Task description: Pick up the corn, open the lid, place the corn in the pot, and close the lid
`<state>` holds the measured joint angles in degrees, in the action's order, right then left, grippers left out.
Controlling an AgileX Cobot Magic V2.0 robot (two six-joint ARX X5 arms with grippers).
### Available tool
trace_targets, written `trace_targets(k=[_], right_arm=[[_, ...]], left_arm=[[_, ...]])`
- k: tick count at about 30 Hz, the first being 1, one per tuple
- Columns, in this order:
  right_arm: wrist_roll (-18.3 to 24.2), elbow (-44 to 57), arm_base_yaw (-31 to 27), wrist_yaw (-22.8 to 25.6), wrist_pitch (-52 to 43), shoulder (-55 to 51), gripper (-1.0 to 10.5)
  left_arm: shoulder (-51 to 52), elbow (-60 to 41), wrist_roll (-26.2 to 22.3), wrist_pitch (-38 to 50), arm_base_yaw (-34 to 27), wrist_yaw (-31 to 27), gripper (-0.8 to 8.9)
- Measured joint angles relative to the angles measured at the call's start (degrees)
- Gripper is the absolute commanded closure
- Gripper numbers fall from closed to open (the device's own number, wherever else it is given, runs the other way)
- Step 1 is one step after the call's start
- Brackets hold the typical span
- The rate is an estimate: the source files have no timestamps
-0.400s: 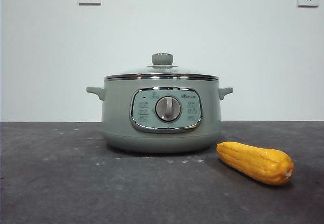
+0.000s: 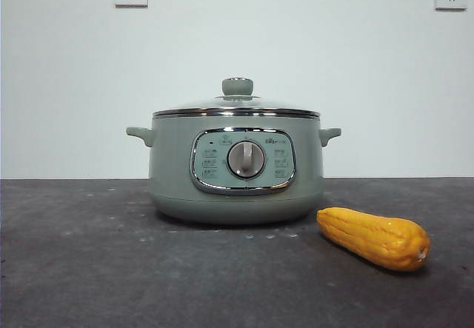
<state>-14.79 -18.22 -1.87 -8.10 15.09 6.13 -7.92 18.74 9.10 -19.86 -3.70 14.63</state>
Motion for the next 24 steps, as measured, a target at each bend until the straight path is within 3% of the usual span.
trace_targets(k=[3,12,17,24], right_arm=[[0.8,-5.8,0.0,-2.5,4.9,4.0,9.6],[9.3,-28.2,0.0,-10.3,22.4,18.3,9.6],[13.8,-40.3,0.0,-12.0,33.0,25.5,9.6],[16.9,-47.4,0.0,-13.0,40.2,29.8,9.6]], left_arm=[[-2.6,6.1,0.2,-2.8,0.0,0.7,8.20],[-13.9,26.0,-4.1,-17.0,0.0,7.3,8.20],[-19.4,36.0,-7.1,-23.9,0.0,9.6,8.20],[-22.2,40.0,-8.5,-27.5,0.1,11.1,8.20]])
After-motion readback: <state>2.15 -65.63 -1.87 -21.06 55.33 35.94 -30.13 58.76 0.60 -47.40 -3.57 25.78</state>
